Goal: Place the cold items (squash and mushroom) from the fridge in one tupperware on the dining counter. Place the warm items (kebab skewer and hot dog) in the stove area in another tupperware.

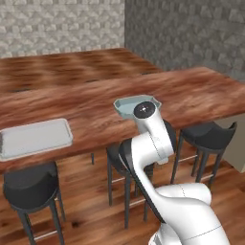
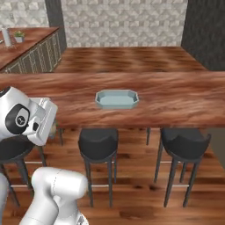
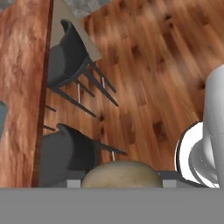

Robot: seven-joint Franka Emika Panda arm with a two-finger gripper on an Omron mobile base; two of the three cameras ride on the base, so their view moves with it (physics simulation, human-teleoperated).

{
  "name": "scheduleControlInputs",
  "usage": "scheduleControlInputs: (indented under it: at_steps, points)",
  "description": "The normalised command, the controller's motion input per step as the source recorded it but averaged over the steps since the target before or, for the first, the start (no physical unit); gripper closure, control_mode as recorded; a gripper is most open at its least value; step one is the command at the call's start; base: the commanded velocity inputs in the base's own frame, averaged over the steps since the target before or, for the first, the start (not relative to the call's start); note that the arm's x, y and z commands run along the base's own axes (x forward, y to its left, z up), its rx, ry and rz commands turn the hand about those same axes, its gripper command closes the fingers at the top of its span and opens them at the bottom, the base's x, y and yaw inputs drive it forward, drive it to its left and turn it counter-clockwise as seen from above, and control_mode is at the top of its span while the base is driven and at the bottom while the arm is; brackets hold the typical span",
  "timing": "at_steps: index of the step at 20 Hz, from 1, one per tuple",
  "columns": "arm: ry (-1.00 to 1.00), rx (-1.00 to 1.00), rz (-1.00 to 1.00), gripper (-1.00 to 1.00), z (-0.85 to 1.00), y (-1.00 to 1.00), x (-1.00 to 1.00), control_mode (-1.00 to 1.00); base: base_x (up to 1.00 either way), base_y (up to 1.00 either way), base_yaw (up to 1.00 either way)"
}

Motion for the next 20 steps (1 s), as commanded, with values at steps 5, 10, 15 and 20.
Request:
scheduleControlInputs:
  at_steps: [5, 10, 15, 20]
  points:
    - [0.0, 0.0, 0.0, 1.0, 0.0, 0.0, 0.0, 1.0, 0.32, -1.0, 0.07]
    - [0.0, 0.0, 0.0, 1.0, 0.0, 0.0, 0.0, 1.0, 0.3, -0.87, 0.15]
    - [0.0, 0.0, 0.0, 1.0, 0.0, 0.0, 0.0, 1.0, 0.27, -0.55, 0.27]
    - [0.0, 0.0, 0.0, 1.0, 0.0, 0.0, 0.0, 1.0, 0.28, -0.25, 0.31]
